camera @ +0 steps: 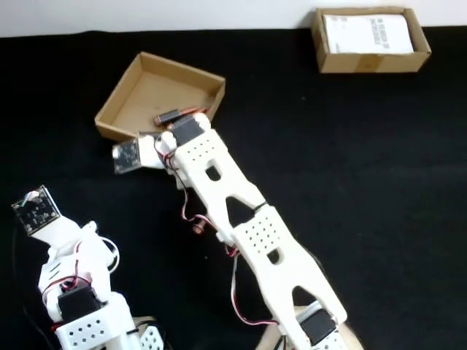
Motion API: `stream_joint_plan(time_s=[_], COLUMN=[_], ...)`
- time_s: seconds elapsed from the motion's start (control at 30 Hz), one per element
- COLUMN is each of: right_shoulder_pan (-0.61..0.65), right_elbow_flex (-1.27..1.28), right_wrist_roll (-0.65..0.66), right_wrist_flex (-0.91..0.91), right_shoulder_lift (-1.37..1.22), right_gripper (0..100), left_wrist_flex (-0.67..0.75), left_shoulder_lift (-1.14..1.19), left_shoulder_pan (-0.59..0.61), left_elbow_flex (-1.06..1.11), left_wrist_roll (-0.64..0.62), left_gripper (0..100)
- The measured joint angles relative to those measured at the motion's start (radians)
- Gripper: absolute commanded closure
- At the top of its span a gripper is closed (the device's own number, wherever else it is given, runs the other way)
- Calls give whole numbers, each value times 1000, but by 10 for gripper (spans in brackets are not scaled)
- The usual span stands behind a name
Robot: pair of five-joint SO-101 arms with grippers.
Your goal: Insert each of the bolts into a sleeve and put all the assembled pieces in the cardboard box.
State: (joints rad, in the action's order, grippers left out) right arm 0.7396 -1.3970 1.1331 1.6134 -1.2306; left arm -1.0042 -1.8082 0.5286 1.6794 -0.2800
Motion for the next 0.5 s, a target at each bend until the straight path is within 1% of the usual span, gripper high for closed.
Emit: stream_joint_plan(time_s=[0.13,0.23,0.33,0.4,0.5], right_shoulder_pan=[-2,-11,-26,-32,-54], right_elbow_flex=[-195,-238,-239,-241,-218], right_wrist_roll=[-81,-169,-339,-477,-695], right_wrist_flex=[89,135,138,140,140], right_shoulder_lift=[-8,14,87,175,293], right_gripper=[991,991,991,991,991], left_wrist_flex=[0,0,0,0,0], left_shoulder_lift=[0,0,0,0,0], left_shoulder_pan=[0,0,-5,-38,-63], left_elbow_flex=[0,0,0,0,0], left_wrist_roll=[-3,-5,-6,-14,-63], left_gripper=[991,991,992,992,992])
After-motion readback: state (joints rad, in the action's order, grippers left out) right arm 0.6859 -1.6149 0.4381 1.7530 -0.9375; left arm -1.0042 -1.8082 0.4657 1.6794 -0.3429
